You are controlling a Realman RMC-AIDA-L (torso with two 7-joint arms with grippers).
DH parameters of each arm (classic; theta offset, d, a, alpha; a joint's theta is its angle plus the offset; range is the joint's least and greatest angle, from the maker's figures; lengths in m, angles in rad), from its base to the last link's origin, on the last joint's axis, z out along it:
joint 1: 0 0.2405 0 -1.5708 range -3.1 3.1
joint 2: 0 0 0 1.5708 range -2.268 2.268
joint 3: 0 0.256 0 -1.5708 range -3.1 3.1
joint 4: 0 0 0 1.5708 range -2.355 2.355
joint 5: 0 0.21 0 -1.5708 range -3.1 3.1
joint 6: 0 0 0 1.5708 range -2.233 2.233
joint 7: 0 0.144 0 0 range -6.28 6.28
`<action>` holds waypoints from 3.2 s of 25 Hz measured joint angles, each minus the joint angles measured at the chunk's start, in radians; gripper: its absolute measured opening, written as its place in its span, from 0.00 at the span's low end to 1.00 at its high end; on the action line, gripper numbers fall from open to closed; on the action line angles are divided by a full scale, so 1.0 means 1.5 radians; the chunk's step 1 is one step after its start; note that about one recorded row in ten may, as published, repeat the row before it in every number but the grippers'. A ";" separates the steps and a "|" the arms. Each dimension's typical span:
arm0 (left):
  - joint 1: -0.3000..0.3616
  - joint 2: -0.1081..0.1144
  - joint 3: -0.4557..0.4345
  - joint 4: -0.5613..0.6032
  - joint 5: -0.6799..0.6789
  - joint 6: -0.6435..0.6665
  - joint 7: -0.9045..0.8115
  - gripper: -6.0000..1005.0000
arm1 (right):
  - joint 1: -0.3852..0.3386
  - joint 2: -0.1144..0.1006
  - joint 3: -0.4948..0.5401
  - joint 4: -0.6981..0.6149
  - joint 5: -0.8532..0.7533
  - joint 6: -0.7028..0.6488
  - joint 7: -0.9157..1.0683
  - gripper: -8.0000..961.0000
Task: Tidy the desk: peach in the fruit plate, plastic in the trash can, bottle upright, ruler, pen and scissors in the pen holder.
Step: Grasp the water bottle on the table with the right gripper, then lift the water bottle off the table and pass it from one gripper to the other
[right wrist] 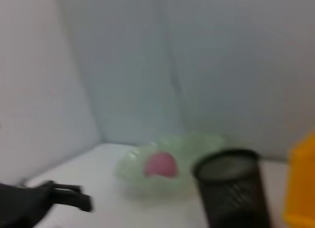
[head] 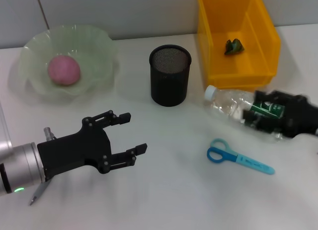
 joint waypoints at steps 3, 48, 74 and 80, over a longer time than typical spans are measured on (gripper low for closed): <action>0.000 0.000 0.000 0.000 0.000 0.000 0.000 0.78 | -0.005 0.003 0.038 -0.108 -0.083 0.013 0.138 0.79; -0.002 0.000 0.002 -0.001 0.000 0.002 -0.001 0.78 | 0.337 0.008 -0.154 -0.130 -0.767 0.079 0.620 0.80; 0.002 -0.001 0.003 -0.001 0.000 0.002 0.005 0.78 | 0.348 0.007 -0.166 -0.090 -0.764 0.076 0.623 0.80; 0.002 -0.001 0.003 -0.001 0.000 0.003 0.005 0.78 | 0.319 0.011 -0.172 -0.152 -0.745 0.046 0.622 0.80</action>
